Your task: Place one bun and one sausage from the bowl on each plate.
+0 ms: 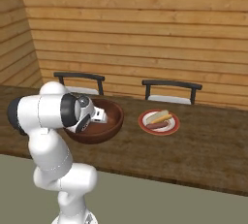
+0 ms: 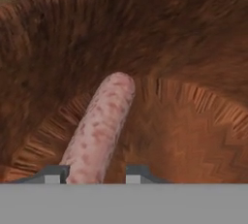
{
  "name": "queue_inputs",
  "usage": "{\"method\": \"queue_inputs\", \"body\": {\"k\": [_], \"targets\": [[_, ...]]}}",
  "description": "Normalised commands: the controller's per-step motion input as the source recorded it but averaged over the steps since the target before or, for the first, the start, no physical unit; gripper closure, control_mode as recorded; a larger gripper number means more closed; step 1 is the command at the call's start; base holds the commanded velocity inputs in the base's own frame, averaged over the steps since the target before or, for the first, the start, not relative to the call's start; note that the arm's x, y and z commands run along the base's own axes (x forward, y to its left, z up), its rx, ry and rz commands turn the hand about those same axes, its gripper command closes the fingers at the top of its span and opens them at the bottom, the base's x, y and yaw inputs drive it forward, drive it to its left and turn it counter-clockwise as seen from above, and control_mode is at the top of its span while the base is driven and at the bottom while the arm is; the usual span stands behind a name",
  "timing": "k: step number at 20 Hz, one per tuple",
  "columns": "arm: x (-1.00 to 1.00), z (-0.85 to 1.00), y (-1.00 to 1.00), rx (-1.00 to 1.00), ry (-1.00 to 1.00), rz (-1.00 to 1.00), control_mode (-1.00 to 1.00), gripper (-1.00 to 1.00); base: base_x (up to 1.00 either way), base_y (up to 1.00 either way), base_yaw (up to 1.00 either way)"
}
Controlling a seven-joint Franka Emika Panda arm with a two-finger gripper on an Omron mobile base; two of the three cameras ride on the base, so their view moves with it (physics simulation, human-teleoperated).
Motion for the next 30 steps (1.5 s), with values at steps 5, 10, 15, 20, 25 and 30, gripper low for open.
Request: {"method": "queue_inputs", "body": {"k": [5,10,15,20,25,30], "targets": [[0.01,-0.03,0.31,0.0,0.15,-0.1,-1.0,1.0,0.0,0.0,0.0],[0.01,-0.13,0.1,-0.01,0.11,-0.06,-1.0,1.0,0.0,0.0,0.0],[0.0,-0.01,-0.01,0.0,0.03,-0.05,-1.0,1.0,0.0,0.0,0.0],[0.0,-0.28,-0.09,0.0,0.0,0.0,-1.0,-1.0,0.0,0.0,0.0],[0.0,-0.58,-0.06,0.0,0.0,0.0,-1.0,-1.0,0.0,0.0,0.0],[0.0,-0.97,0.0,0.0,0.01,0.0,-1.0,1.0,0.0,0.0,0.0]]}}
